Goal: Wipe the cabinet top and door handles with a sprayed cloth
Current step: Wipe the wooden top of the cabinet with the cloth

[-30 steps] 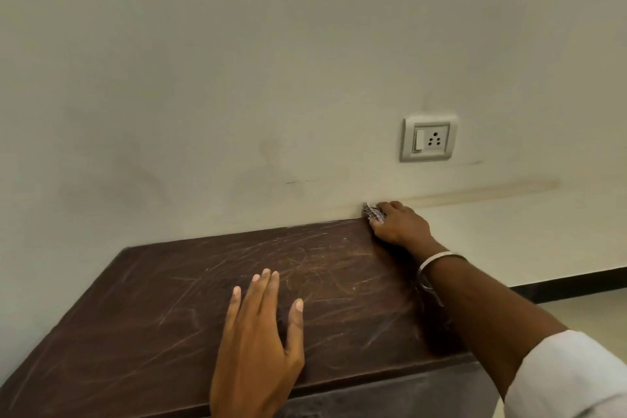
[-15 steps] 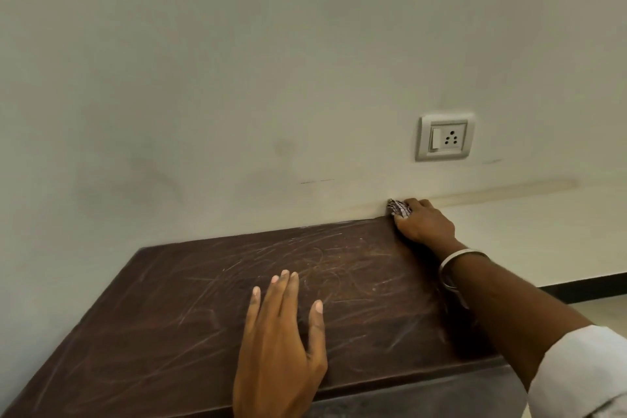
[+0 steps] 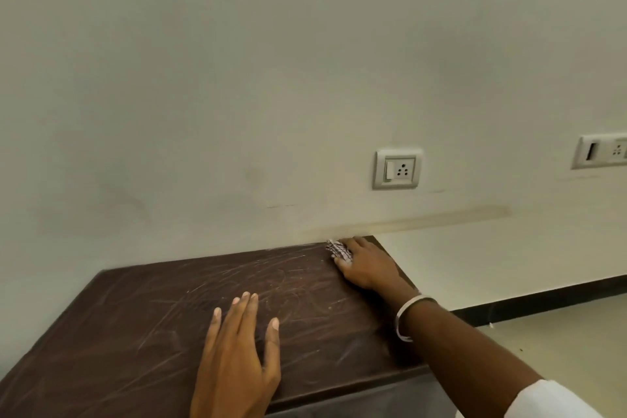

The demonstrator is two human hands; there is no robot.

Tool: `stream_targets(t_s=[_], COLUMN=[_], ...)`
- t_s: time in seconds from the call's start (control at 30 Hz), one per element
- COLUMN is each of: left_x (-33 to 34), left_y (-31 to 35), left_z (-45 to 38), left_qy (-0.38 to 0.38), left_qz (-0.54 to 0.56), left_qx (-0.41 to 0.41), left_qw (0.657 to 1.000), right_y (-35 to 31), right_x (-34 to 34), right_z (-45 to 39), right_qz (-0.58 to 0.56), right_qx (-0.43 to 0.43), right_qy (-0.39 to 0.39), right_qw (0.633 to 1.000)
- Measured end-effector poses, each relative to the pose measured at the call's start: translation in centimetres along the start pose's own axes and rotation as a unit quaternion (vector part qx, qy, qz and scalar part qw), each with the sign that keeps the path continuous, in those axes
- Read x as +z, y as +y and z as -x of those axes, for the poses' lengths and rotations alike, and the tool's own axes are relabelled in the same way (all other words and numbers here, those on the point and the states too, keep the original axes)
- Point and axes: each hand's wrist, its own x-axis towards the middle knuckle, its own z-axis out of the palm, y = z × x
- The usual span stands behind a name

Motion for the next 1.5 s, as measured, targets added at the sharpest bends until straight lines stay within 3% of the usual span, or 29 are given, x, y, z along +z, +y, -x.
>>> stream_targets(t_s=[0.33, 0.73, 1.1, 1.5], left_x=[-0.1, -1.5, -2.2, -1.0], left_y=[0.1, 1.0, 1.7, 0.4], left_z=[0.1, 0.7, 1.1, 0.8], left_qy=[-0.008, -0.023, -0.020, -0.030], left_qz=[-0.020, -0.015, -0.005, 0.009], left_qx=[-0.006, -0.020, -0.014, -0.009], left_qw=[1.000, 0.999, 1.000, 0.999], right_y=[4.2, 1.2, 3.0, 0.3], right_x=[-1.6, -1.6, -2.5, -2.1], right_z=[3.2, 8.1, 10.4, 13.1], right_qz=[-0.058, 0.011, -0.003, 0.007], right_qx=[0.092, 0.010, 0.078, -0.001], right_qy=[0.038, 0.030, 0.063, 0.040], right_qw=[0.993, 0.999, 0.995, 0.999])
